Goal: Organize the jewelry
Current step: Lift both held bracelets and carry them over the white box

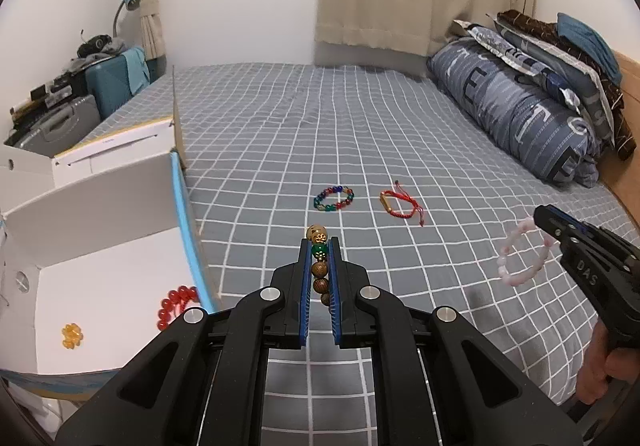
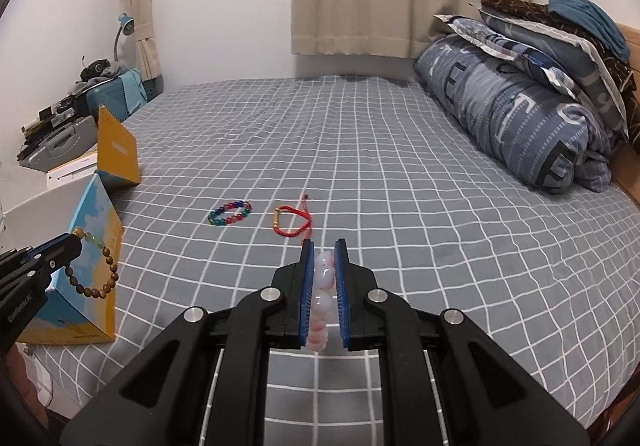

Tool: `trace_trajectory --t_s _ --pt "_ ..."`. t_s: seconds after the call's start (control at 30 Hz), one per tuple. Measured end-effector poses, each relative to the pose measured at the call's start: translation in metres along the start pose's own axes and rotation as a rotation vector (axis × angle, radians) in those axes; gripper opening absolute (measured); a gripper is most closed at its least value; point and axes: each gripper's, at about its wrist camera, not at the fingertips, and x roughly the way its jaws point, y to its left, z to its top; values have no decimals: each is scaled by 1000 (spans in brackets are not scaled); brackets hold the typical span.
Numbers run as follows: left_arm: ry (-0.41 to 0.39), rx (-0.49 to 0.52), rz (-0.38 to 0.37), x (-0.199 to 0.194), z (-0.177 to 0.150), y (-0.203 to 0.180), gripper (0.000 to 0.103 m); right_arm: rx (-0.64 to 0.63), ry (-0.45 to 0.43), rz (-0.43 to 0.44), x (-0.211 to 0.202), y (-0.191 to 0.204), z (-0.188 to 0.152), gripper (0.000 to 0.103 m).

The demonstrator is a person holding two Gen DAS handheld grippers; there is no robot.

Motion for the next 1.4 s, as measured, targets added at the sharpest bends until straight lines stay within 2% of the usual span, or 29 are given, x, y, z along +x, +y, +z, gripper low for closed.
trace_trajectory --t_s 0.4,0.83,1.4 --pt "-38 -34 59 -29 14 34 7 -43 -30 63 -10 58 31 10" --pt "-51 -104 170 -59 17 100 8 -112 -51 156 -13 142 52 10" --pt "-51 -205 312 -93 -1 193 8 -211 -77 310 -30 259 50 10"
